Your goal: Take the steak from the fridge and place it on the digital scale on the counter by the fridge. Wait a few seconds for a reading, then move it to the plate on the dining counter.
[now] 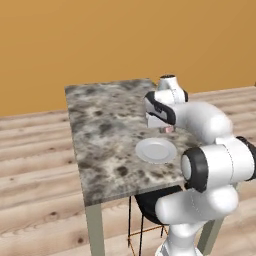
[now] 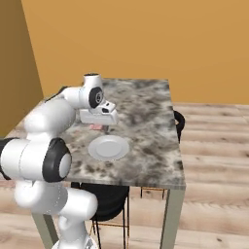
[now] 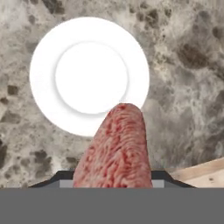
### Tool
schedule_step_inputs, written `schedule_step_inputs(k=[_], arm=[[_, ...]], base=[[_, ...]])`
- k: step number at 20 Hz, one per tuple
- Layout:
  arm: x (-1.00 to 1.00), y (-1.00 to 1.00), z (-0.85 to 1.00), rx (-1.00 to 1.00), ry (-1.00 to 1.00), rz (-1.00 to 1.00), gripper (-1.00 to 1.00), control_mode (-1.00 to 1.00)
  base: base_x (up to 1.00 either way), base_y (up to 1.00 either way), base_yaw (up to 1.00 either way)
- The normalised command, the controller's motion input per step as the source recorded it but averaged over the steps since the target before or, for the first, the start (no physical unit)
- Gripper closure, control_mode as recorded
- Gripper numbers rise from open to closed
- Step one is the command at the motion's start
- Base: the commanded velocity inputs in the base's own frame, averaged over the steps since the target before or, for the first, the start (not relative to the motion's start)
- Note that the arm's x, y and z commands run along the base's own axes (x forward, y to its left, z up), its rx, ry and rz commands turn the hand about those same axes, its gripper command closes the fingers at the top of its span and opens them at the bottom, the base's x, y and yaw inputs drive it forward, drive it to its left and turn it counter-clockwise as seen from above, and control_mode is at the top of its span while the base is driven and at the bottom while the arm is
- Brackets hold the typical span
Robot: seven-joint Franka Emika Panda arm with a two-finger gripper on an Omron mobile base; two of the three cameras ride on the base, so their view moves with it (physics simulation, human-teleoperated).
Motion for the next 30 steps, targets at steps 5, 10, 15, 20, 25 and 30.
schedule_step_inputs(k=[5,10,15,20,25,30], arm=[[0.92,0.05,-0.98,0.0,0.0,0.0,1.0,-1.0],[0.71,0.0,-0.92,0.0,0.0,0.0,1.0,-1.0],[0.39,0.0,-0.83,0.0,0.0,0.0,1.0,-1.0],[0.04,0.0,-0.65,0.0,-0.04,0.0,1.0,-1.0],[0.0,0.0,-0.46,0.0,-0.09,-0.01,1.0,-1.0],[0.0,0.0,-0.36,0.0,-0.04,-0.04,-1.0,-1.0]], base=[[0.0,0.0,0.0],[0.0,0.0,0.0],[0.0,0.0,0.0],[0.0,0.0,0.0],[0.0,0.0,0.0],[0.0,0.0,0.0]])
